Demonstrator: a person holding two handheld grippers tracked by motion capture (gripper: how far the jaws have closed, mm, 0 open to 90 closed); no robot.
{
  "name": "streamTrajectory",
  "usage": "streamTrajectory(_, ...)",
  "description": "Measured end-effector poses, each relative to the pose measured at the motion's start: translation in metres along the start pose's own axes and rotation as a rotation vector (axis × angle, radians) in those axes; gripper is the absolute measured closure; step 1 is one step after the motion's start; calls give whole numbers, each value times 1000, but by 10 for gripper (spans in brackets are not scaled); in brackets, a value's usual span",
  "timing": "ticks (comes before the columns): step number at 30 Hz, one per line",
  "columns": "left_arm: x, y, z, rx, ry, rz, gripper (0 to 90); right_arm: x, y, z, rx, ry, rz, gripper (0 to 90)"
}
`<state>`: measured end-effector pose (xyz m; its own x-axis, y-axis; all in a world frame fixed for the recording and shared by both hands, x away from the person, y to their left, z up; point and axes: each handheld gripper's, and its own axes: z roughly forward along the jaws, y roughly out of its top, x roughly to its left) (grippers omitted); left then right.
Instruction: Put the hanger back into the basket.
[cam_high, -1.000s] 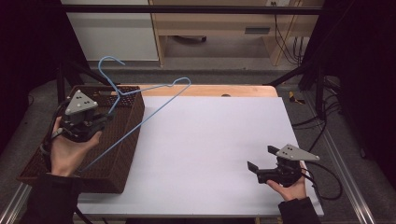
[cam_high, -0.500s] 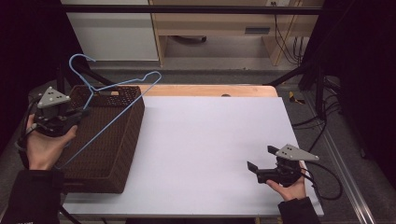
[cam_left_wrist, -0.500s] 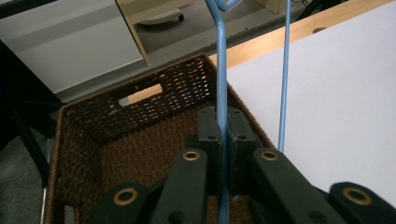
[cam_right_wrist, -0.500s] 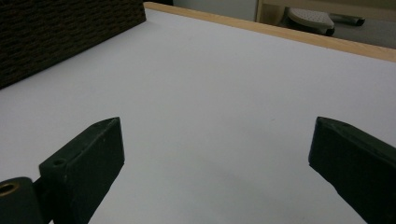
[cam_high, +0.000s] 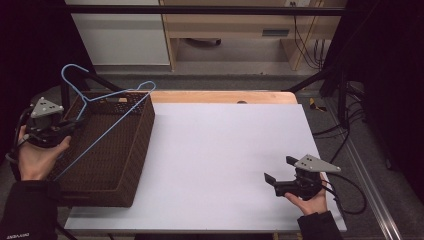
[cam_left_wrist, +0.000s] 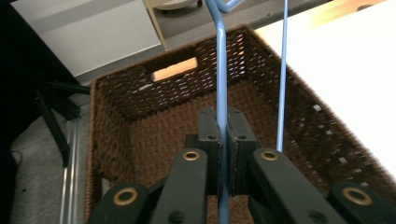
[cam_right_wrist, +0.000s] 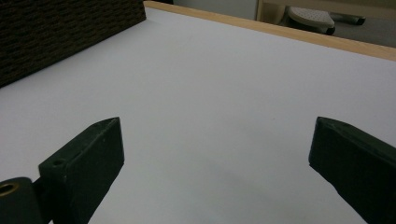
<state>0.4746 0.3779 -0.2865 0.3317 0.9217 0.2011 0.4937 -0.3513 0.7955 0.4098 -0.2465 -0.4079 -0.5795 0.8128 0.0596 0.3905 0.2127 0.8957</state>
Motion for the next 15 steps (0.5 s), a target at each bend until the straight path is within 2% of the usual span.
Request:
streamTrajectory(8, 12, -15, 8, 28, 41, 5, 866, 0, 0, 0, -2, -1, 0, 36)
streamTrajectory(15, 21, -29, 13, 56, 50, -11, 866, 0, 0, 0, 1, -1, -1, 36)
